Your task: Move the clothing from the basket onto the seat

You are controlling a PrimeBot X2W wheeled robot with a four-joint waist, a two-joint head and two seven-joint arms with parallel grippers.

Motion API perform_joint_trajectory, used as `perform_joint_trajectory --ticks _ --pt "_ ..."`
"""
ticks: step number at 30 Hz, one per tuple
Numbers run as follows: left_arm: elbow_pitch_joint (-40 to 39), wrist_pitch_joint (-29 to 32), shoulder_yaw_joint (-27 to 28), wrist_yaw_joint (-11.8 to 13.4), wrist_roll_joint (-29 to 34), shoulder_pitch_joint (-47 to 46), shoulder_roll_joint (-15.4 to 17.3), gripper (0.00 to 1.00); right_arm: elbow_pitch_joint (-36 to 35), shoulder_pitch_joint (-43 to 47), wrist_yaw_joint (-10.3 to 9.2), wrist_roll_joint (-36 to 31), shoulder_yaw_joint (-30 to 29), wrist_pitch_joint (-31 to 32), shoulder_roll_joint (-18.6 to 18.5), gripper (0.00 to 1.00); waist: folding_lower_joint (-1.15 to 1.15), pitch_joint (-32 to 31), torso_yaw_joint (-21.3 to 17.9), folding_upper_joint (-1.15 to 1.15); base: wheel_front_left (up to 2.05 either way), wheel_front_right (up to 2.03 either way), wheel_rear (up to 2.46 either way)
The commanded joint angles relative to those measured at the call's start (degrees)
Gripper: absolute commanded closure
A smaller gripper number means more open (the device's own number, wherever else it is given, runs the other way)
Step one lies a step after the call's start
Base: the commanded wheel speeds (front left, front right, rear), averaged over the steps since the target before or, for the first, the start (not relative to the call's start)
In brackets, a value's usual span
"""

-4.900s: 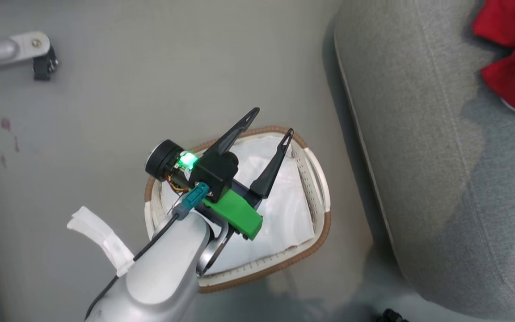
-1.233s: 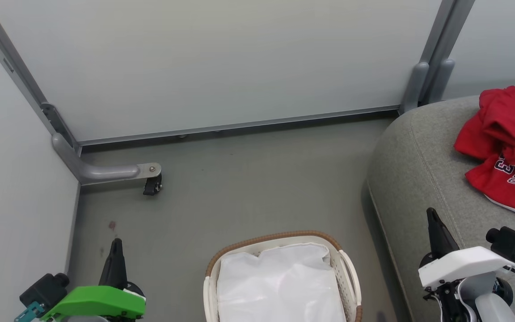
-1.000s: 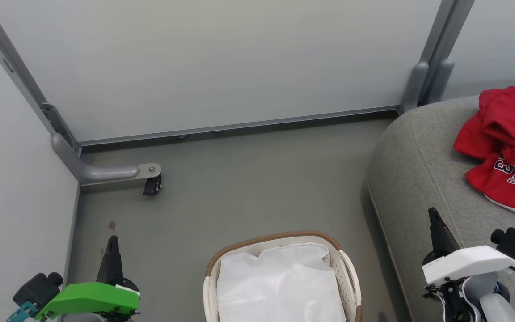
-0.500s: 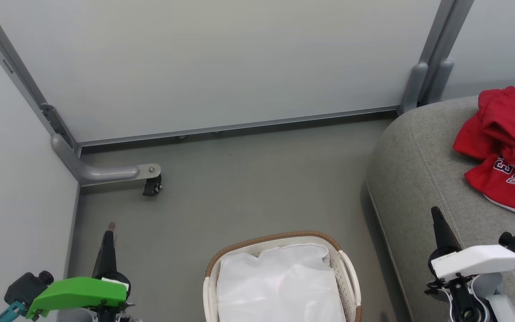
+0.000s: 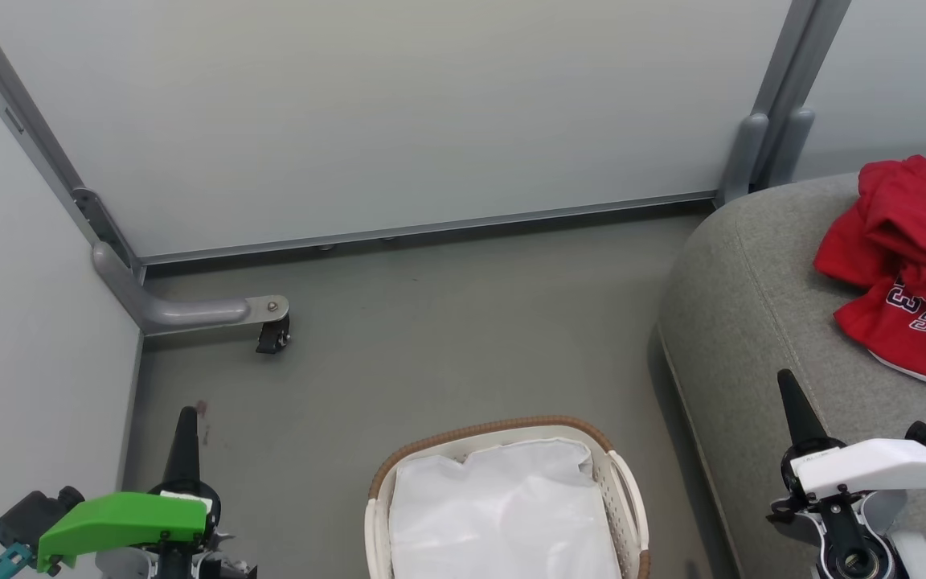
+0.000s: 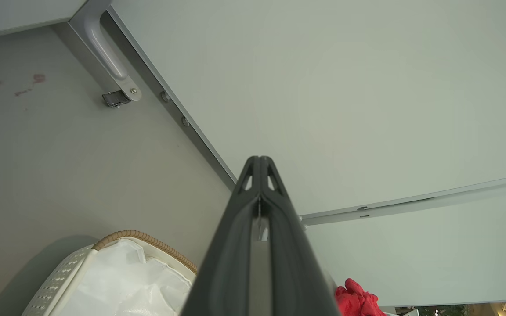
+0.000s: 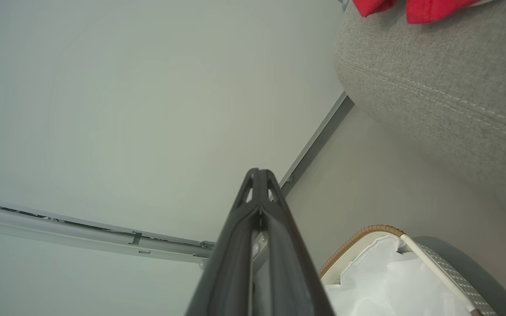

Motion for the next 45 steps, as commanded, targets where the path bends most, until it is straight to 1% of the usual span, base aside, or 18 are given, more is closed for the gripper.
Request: perform_joint_trajectory --ticks 1,22,45 --pt "-0.8 0.5 0.5 -0.4 -1.5 -1.4 0.4 1.0 -0.9 0.0 -0.03 1.7 -0.3 0.4 -0.4 1.0 0.0 0.0 0.0 0.0 0.0 0.0 0.0" --pt "-1.7 3.4 2.2 -0.4 -10.9 -2.1 0.4 1.0 -1.8 0.4 -0.03 13.1 -1.1 3.3 -0.5 1.0 0.0 -0.1 -0.1 0.0 0.0 0.0 0.0" --pt "-2.5 6.0 3.8 -0.5 -19.2 -2.6 0.4 1.0 -2.7 0.7 -0.04 23.5 -1.7 5.8 -0.6 1.0 0.0 -0.3 -0.2 0.0 0.0 0.0 0.0"
